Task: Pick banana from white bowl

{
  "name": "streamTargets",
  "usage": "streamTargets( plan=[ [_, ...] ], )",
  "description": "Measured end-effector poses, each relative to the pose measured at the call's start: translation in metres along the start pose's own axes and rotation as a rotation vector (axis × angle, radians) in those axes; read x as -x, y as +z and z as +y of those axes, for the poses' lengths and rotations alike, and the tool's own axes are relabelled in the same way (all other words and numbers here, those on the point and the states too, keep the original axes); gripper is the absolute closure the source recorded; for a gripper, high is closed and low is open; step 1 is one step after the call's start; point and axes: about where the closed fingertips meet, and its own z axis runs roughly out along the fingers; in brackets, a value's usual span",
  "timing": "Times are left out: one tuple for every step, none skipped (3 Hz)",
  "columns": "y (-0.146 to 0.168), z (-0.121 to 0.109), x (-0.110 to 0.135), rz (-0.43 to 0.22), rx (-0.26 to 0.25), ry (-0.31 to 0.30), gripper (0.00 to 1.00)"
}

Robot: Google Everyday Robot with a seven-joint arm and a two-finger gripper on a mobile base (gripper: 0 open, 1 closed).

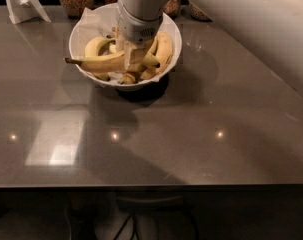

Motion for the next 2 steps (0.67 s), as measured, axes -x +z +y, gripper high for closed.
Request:
streamTargets(
  plan=[
    [-0.022, -0.006, -0.002, -0.026, -0.048, 0.039, 1.0],
    [-0.055, -0.001, -0.008, -0.09, -0.111, 0.118, 1.0]
  ],
)
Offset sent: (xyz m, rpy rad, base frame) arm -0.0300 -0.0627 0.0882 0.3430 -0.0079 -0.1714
